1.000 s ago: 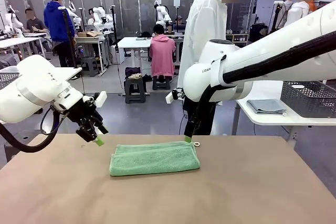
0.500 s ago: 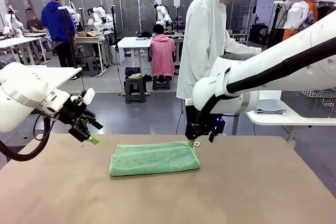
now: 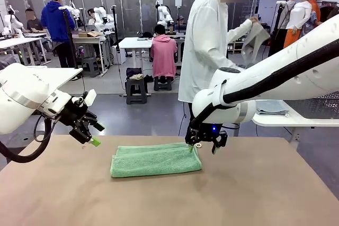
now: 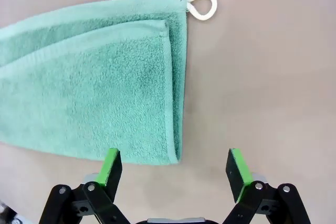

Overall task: Fold the towels and place them in the basket.
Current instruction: When a person lays out a Towel with hook on the table, fold it in half twice.

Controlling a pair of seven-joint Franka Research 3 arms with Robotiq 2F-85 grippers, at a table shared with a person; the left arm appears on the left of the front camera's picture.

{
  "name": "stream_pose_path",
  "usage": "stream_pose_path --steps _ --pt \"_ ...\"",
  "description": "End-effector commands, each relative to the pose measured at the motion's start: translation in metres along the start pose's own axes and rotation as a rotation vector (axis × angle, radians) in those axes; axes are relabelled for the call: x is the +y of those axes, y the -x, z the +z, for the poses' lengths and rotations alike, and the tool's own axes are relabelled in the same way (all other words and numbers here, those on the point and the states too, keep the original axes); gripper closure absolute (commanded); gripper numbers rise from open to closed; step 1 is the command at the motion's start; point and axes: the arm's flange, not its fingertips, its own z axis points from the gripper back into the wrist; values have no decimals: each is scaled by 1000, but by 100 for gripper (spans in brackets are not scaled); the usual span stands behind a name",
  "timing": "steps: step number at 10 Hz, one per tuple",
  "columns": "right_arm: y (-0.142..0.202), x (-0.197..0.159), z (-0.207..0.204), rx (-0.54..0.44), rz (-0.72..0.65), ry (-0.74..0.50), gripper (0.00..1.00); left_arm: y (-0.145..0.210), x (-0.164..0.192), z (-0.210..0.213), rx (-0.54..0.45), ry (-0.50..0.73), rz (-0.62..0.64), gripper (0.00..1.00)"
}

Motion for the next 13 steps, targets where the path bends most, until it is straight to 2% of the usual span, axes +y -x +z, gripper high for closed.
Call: stream_pose_path --steps 1,2,3,4,5,8,9,13 --pt "-7 10 -5 -11 -123 61 0 -1 2 1 11 6 -9 1" --pt "0 0 0 0 0 0 0 -1 2 1 11 6 -9 1" --pt "0 0 0 0 0 0 0 -1 2 1 11 6 -9 1" --pt "-1 2 -3 -1 -53 12 0 0 0 0 0 0 0 1" --pt "-4 4 -8 18 -61 12 0 3 5 3 -56 22 25 1" --pt "-21 11 -38 -41 -125 32 0 17 14 22 -142 46 40 1" --pt "-39 14 -57 -93 -149 45 0 10 6 15 -67 18 45 1" --pt "-45 21 -69 -95 -166 60 0 10 6 15 -67 18 45 1"
